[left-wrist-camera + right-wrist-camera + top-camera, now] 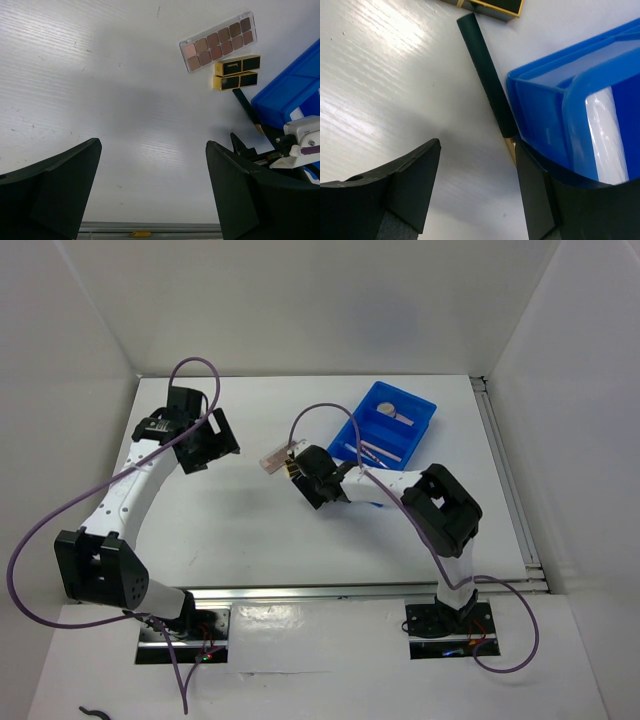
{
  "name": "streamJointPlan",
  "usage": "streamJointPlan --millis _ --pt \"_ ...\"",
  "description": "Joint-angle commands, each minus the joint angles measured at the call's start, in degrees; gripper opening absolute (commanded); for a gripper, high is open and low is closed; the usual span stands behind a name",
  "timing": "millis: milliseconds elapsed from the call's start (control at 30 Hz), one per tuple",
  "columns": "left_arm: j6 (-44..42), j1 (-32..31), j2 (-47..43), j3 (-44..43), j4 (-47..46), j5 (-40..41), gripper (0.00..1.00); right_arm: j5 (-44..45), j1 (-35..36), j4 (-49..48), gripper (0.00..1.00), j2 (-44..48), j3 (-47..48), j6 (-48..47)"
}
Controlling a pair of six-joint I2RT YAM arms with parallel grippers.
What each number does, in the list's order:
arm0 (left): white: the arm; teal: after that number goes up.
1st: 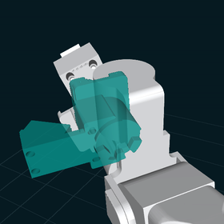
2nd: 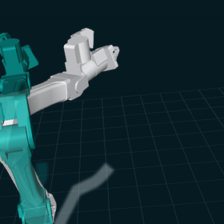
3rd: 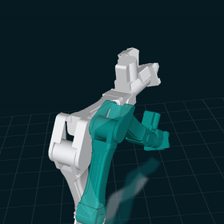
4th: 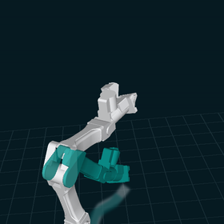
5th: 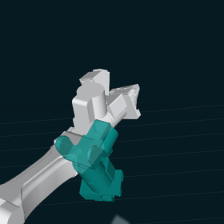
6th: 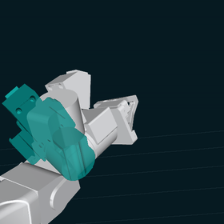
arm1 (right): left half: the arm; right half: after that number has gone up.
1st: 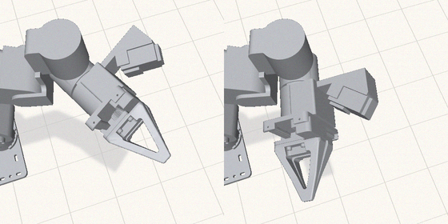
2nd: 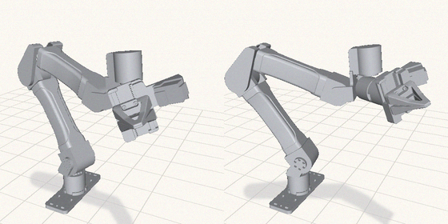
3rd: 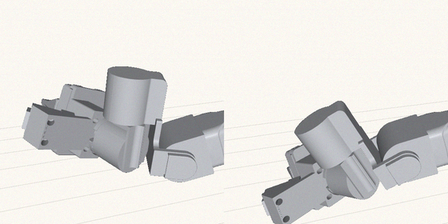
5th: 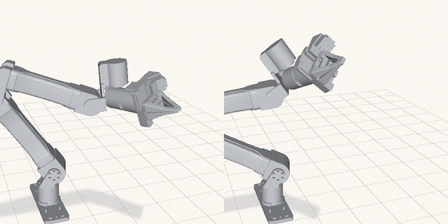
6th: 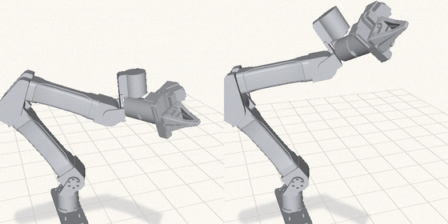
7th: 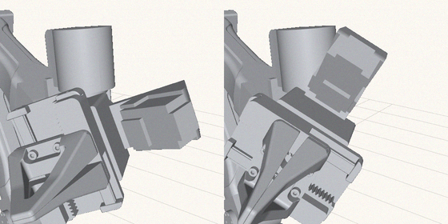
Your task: Organize the makeup
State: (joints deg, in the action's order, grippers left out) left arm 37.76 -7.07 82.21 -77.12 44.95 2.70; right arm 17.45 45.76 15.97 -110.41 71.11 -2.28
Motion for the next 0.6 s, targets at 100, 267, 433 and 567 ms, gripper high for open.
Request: streamJointPlan --millis 100,267,433,567 --pt "-0.05 -0.05 0.31 -2.07 -0.48 1.17 1.0 -0.13 -0.32 -3.48 0.69 -2.62 1.76 0.08" --pt "-0.05 -0.05 0.31 -2.07 -0.48 1.17 1.0 -2.07 -0.85 -4.8 0.69 -3.32 -0.36 1.14" --pt "-0.05 -0.05 0.31 -2.07 -0.48 1.17 1.0 -3.21 -0.85 -4.28 0.68 -3.24 -0.97 1.67" --pt "-0.05 -0.05 -0.21 -1.54 -0.48 1.17 1.0 -4.26 -0.85 -4.28 0.61 0.27 -1.5 1.67"
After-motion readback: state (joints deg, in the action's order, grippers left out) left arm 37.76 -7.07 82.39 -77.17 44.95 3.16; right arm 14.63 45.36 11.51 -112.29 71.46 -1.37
